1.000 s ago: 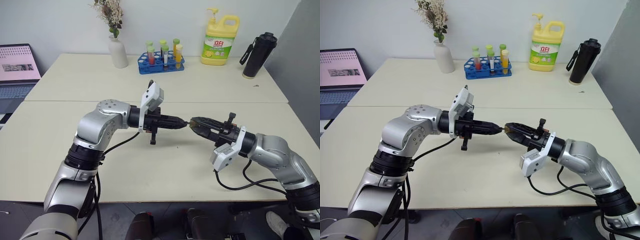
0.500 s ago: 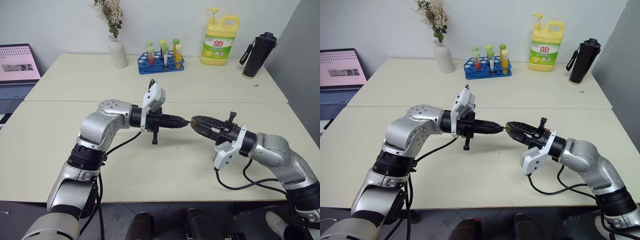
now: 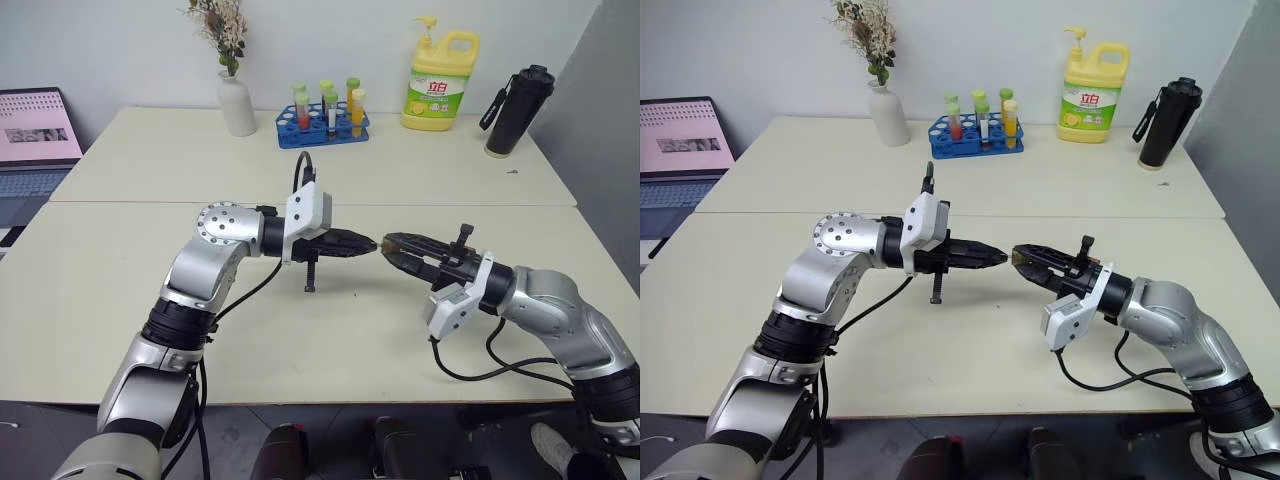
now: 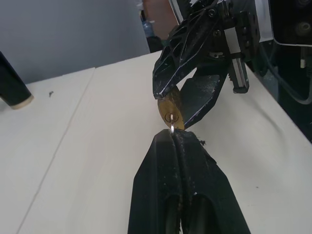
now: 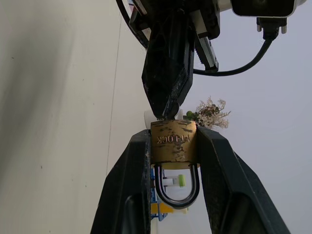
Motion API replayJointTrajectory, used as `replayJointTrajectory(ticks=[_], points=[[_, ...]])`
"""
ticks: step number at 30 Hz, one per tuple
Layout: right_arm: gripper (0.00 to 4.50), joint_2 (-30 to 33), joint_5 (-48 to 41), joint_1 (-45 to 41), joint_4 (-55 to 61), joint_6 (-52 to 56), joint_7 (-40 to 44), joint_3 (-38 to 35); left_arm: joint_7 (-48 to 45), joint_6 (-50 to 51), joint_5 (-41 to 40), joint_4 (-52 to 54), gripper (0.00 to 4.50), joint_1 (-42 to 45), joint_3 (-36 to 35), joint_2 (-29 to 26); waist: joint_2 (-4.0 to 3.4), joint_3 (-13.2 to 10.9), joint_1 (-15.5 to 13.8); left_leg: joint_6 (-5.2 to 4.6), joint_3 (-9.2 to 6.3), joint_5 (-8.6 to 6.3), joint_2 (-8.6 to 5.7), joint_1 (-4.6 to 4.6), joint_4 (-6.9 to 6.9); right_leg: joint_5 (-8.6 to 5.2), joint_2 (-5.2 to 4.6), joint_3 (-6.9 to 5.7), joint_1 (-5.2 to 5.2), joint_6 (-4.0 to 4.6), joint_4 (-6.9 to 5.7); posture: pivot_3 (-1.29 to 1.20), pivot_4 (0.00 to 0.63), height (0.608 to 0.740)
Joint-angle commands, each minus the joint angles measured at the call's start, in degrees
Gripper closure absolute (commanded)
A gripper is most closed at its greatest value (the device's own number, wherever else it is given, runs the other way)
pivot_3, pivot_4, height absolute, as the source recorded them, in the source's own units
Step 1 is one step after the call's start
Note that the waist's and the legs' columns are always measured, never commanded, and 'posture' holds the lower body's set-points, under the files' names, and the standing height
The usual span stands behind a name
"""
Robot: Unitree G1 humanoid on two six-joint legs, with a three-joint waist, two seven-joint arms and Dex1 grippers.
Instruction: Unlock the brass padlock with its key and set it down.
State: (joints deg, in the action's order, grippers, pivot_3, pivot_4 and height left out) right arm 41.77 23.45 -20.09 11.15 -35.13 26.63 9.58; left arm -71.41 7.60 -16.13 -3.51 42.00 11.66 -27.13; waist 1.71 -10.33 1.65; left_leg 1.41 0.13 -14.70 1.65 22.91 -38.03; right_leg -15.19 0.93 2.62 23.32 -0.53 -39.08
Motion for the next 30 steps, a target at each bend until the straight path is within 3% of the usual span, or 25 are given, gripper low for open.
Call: replayJointTrajectory(ticks=[1,8,17,20,30], points=[[3.56,-0.36,-1.19,-0.21,1.27,-0.70,-0.03,-0.81,1.12,-8.58,1.81,-0.42,4.50,-0.22,-0.38,1.43,0.00,0.00,-0.01,0.00,0.00,0.00,0.00,0.00,0.00,0.01,0.00,0.00,0.00,0.02,0.00,0.00,0.150,0.740],[3.56,-0.37,-1.35,-0.20,0.89,-0.77,-0.12,-0.94,1.67,-17.29,3.77,-4.12,4.50,-0.31,-0.56,2.04,0.00,0.00,-0.01,0.00,0.02,0.00,-0.01,0.00,0.00,0.03,0.00,-0.02,0.00,0.05,0.00,0.00,0.150,0.740],[3.56,-0.43,-1.23,-0.35,0.54,-1.07,-0.29,-0.96,3.10,-1.05,-1.59,-1.45,4.50,0.21,-1.47,2.76,0.00,0.00,0.01,-0.01,-0.01,0.00,0.00,0.00,-0.01,0.00,0.01,-0.07,-0.02,-0.01,-0.01,0.00,0.150,0.740],[3.56,-0.41,-1.20,-0.30,0.57,-1.07,-0.31,-1.02,3.59,2.39,-2.47,-2.33,3.91,1.42,-2.03,2.95,0.00,0.00,-0.01,-0.01,-0.03,0.00,0.00,0.01,-0.02,-0.01,0.01,-0.06,-0.02,-0.02,-0.01,0.00,0.150,0.740],[3.56,-0.24,-1.56,-0.36,0.32,-0.95,-0.09,-1.39,3.83,25.89,-9.69,0.54,0.81,3.80,-3.43,-0.01,0.00,0.00,0.05,-0.01,-0.07,0.00,0.01,-0.01,-0.01,-0.03,0.01,-0.08,-0.03,-0.06,-0.02,0.00,0.150,0.740]])
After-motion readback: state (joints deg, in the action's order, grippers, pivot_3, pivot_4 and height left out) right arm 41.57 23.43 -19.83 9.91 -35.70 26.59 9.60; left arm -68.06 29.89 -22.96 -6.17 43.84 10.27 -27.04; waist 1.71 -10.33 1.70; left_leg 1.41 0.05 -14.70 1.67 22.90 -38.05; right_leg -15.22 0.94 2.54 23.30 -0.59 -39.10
